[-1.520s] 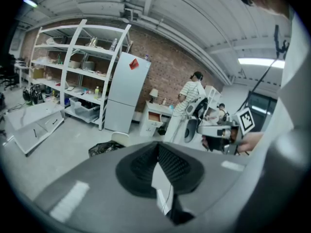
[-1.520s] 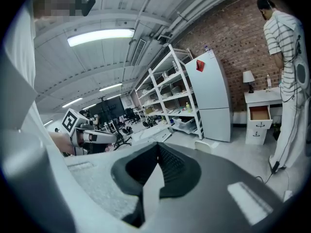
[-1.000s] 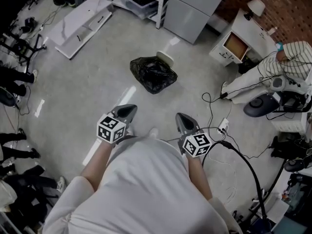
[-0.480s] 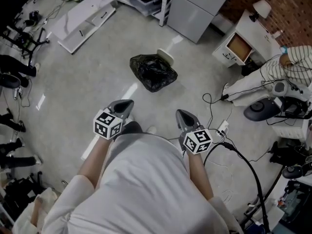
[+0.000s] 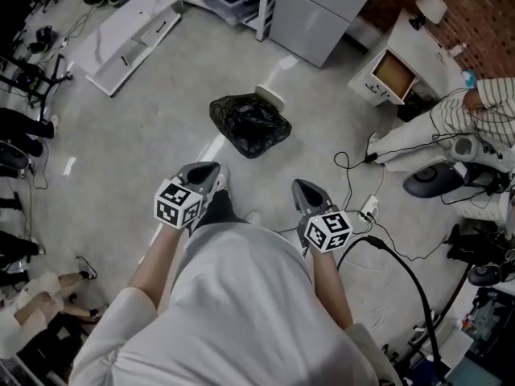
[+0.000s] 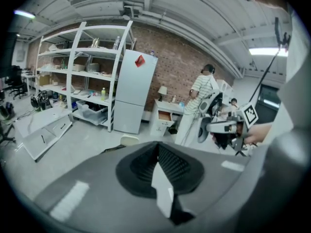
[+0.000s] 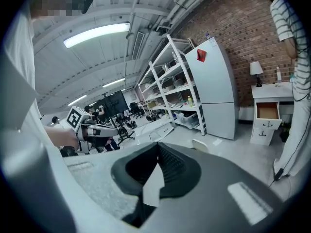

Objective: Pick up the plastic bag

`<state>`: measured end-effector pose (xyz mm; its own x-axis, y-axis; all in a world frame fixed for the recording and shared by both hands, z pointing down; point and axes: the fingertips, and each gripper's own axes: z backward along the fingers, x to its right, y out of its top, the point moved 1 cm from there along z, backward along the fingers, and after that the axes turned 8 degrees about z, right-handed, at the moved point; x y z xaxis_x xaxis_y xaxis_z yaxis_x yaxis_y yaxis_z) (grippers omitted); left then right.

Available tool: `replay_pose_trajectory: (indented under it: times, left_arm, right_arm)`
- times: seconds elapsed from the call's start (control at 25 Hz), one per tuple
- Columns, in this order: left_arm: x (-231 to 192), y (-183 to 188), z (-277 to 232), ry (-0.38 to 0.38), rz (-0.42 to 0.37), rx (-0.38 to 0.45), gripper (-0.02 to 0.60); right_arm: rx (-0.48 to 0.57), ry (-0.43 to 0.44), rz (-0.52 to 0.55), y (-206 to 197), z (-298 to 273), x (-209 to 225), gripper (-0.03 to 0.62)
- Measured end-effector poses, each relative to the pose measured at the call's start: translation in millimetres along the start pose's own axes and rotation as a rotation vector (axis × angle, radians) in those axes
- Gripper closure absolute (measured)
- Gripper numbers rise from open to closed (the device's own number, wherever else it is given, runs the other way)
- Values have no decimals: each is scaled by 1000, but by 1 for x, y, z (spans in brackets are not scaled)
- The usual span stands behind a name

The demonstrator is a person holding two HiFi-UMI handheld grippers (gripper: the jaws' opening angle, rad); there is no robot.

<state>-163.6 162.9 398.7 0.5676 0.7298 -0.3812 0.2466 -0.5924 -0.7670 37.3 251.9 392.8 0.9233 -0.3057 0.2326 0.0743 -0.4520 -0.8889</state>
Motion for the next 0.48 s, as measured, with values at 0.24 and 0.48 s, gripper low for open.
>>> replay_pose_trajectory:
  times: [0.24, 0.48]
  left_arm:
    - [-47, 25, -25, -48, -39, -30, 577]
    - [-98, 49, -55, -100, -136, -92, 577]
  right_arm:
    - [-11, -36, -21, 12, -47, 13, 593]
    - [-33, -103, -40, 28, -101, 32, 593]
